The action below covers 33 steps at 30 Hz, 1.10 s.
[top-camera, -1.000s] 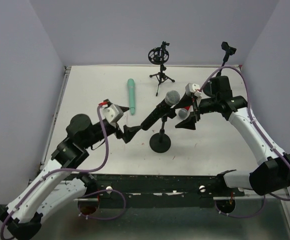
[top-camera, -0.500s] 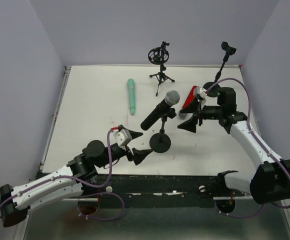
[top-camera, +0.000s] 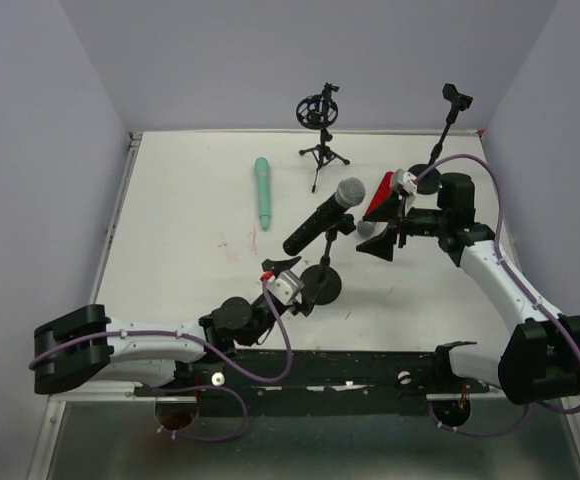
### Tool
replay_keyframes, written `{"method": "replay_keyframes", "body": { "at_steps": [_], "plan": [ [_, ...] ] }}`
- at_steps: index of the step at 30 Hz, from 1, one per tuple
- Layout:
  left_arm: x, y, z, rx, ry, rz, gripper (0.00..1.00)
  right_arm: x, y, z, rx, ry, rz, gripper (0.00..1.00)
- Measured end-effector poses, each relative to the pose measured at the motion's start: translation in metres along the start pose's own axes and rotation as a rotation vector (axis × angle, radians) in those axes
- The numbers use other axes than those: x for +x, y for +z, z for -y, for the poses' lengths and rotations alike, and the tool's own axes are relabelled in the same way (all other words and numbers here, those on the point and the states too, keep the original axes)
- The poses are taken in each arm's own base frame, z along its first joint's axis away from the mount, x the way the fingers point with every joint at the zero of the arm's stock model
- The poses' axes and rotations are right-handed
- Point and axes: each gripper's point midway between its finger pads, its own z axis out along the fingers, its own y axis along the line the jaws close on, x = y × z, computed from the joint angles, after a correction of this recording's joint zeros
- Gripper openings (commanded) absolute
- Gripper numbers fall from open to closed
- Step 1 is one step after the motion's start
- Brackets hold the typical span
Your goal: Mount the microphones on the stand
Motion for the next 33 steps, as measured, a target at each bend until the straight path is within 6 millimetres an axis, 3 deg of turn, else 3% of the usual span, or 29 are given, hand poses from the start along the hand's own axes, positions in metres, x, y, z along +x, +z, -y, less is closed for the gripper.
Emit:
{"method": "replay_keyframes", "body": {
  "at_steps": [10, 19, 28, 33],
  "plan": [
    [-0.019, 0.038, 0.01, -0.123, 0.022, 0.074, 0.74, 0.001, 0.0, 0.001, 0.007, -0.002, -0.004, 1.0],
    [-0.007, 0.052, 0.0, -0.253, 0.038, 0.045, 0.69, 0.001, 0.0, 0.001, 0.006, -0.003, -0.004, 1.0],
    [-0.002, 0.072, 0.006, -0.292, 0.042, 0.035, 0.52, 0.001, 0.0, 0.001, 0.006, -0.003, -0.004, 0.99],
    [0.0, 0.079, 0.007, -0.317, 0.053, 0.029, 0.33, 0.001, 0.0, 0.001, 0.005, -0.002, -0.004, 1.0]
  ]
}}
